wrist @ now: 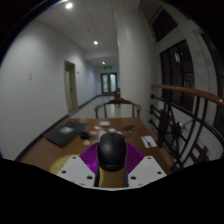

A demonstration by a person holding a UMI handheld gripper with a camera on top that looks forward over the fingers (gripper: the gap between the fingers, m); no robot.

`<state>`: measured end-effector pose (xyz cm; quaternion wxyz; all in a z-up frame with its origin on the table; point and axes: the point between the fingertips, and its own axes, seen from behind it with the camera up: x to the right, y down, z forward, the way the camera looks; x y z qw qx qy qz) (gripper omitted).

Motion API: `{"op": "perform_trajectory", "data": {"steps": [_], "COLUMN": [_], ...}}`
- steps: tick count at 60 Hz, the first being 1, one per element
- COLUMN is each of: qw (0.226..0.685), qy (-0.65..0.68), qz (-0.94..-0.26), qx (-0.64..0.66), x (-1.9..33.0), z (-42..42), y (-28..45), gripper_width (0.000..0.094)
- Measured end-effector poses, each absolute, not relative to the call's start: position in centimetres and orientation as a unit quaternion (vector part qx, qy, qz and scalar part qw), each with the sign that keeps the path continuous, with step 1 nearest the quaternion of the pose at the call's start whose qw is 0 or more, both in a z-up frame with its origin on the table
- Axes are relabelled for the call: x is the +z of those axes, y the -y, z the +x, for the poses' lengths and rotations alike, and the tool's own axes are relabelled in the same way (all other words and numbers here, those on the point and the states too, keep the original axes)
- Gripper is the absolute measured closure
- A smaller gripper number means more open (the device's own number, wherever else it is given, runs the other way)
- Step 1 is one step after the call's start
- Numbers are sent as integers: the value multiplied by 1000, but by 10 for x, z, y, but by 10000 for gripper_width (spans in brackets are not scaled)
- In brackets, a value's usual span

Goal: Arrange mouse

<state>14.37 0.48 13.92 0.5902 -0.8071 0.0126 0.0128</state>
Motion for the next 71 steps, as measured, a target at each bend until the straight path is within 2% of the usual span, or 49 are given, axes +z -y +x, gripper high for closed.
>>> {"op": "perform_trajectory", "data": {"steps": [5, 9, 22, 31, 33, 42, 50, 61, 71], "qw": [610, 609, 521, 474, 484, 461, 434, 440, 444], "qy": [4, 14, 21, 14, 14, 54, 82, 125, 109], "qz": [-790, -790, -853, -880, -874, -885, -895, -888, -888], "qx": [54, 66, 30, 24, 23, 34, 62, 42, 40], "x": [170, 164, 38, -12, -9, -12, 0, 27, 31], "z": [82, 42, -9, -13, -12, -12, -2, 62, 129], "y": [0, -3, -17, -9, -12, -5, 24, 76, 108], "gripper_width": [614, 615, 616, 607, 569, 420, 75, 83, 83]}}
